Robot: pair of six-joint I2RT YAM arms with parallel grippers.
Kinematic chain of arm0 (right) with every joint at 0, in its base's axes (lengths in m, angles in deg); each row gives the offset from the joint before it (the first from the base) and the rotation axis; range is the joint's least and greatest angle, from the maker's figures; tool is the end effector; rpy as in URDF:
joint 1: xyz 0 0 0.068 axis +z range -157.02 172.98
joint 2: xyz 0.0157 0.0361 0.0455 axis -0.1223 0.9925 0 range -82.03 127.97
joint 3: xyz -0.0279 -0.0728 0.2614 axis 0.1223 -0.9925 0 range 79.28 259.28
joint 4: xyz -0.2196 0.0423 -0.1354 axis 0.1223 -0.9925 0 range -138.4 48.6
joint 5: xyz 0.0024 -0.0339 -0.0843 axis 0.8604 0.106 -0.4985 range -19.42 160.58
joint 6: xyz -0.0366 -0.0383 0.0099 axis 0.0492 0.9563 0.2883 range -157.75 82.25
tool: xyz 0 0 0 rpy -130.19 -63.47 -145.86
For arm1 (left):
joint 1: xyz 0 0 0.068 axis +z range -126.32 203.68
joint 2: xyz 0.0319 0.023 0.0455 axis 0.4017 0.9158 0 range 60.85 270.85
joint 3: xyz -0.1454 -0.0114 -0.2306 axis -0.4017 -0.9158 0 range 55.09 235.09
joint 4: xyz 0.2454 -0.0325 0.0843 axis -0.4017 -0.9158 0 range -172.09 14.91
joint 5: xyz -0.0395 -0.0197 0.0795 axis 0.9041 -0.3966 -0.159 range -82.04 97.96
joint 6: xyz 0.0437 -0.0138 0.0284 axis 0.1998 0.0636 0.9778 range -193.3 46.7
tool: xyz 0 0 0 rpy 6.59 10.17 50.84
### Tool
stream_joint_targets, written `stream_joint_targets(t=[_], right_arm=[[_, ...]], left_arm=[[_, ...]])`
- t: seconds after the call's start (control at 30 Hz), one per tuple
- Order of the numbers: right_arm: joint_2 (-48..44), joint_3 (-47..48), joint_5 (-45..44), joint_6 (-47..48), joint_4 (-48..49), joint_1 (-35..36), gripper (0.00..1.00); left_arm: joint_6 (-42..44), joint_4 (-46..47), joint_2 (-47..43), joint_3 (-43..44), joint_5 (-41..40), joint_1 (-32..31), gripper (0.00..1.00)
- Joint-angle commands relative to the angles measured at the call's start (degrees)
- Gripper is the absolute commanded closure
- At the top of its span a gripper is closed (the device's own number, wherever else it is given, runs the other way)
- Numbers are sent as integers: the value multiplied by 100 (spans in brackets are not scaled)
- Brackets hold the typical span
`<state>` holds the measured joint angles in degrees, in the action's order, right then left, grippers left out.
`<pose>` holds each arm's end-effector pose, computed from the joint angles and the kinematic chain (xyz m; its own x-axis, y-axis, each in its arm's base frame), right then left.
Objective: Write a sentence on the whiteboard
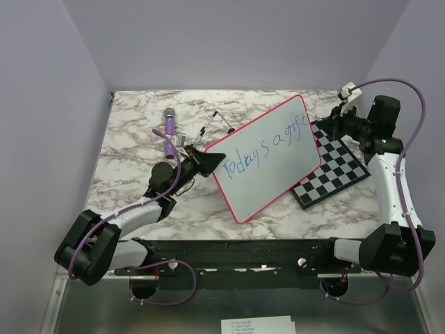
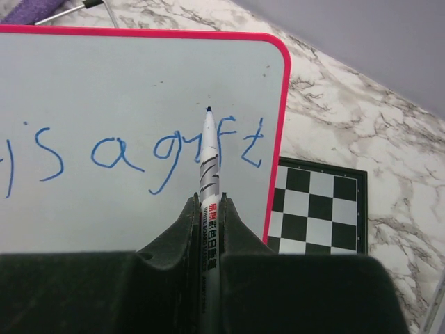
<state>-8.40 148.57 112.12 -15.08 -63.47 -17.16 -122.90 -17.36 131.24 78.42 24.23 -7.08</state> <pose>0.2842 -0.0268 0.3634 -0.2292 -0.2521 -0.9402 -0.5867 0.8065 -0.0732 0.2084 -0.1358 0.2438 -0.4509 -0.5824 -0.6764 0.5928 0.3712 -0.7147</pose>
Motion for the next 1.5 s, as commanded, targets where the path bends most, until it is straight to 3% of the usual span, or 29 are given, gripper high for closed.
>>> stream_joint_targets(t=[0.0,0.6,1.0,1.47], right_arm=[[-313,-329,460,-307,0,-6,99],[-1640,-1137,1558,-598,-342,-24,99],[-2300,-1955,1822,-528,-298,-24,99],[-2555,-2131,1787,-396,-298,-24,100]], left_arm=[[-23,775,-306,-4,271,-35,100],[-58,809,-272,49,350,-35,100],[-76,704,-368,57,359,-35,100],[-32,537,-518,31,289,-35,100]])
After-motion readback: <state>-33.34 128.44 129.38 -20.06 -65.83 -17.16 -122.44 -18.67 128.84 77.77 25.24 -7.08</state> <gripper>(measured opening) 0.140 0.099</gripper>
